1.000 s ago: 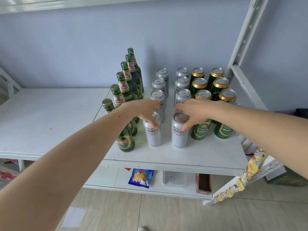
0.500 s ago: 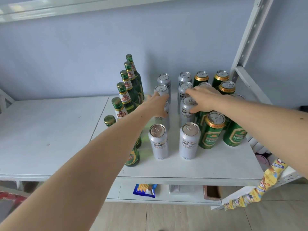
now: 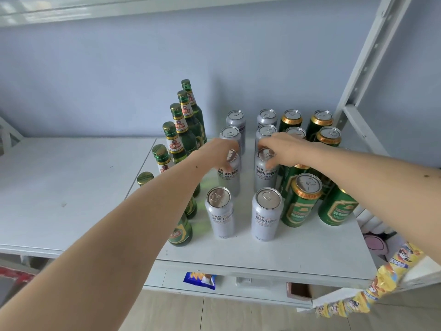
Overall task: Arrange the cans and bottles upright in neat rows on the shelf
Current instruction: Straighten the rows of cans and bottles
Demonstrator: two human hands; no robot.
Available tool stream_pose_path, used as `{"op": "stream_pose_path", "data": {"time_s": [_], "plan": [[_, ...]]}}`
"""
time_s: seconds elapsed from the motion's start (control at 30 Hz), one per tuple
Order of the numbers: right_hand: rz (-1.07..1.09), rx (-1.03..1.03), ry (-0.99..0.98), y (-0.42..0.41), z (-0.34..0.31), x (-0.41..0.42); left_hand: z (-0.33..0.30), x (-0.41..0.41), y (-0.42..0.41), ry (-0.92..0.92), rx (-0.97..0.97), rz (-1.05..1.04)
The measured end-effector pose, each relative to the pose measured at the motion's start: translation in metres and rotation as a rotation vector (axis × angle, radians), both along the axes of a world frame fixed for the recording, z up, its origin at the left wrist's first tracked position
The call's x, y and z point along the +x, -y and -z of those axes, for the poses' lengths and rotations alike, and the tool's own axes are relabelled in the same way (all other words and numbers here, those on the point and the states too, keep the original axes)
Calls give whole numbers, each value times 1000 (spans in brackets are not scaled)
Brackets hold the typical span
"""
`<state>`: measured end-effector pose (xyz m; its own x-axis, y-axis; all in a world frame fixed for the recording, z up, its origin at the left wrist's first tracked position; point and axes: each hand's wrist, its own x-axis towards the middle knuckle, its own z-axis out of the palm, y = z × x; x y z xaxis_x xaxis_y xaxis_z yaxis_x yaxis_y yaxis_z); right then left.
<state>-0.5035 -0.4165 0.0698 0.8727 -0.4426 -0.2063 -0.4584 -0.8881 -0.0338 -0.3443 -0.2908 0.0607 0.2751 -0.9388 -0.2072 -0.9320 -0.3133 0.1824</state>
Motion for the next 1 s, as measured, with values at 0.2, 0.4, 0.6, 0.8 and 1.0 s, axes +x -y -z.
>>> {"op": "stream_pose_path", "data": {"time_s": [0.2, 0.4, 0.6, 0.8, 1.0], "plan": [[-96, 60, -35, -6, 1, 3, -5, 4, 0, 0, 44, 72], [-146, 79, -67, -10, -2, 1, -8, 4, -4, -20, 82, 106], [-162, 52, -75, -13, -3, -1, -8, 4, -4, -17, 93, 106], [-174, 14, -98, -15, -1, -2, -8, 4, -4, -10, 139, 91], [-98, 103, -34, -5, -18, -4, -18, 9, 2, -119, 224, 17]]}}
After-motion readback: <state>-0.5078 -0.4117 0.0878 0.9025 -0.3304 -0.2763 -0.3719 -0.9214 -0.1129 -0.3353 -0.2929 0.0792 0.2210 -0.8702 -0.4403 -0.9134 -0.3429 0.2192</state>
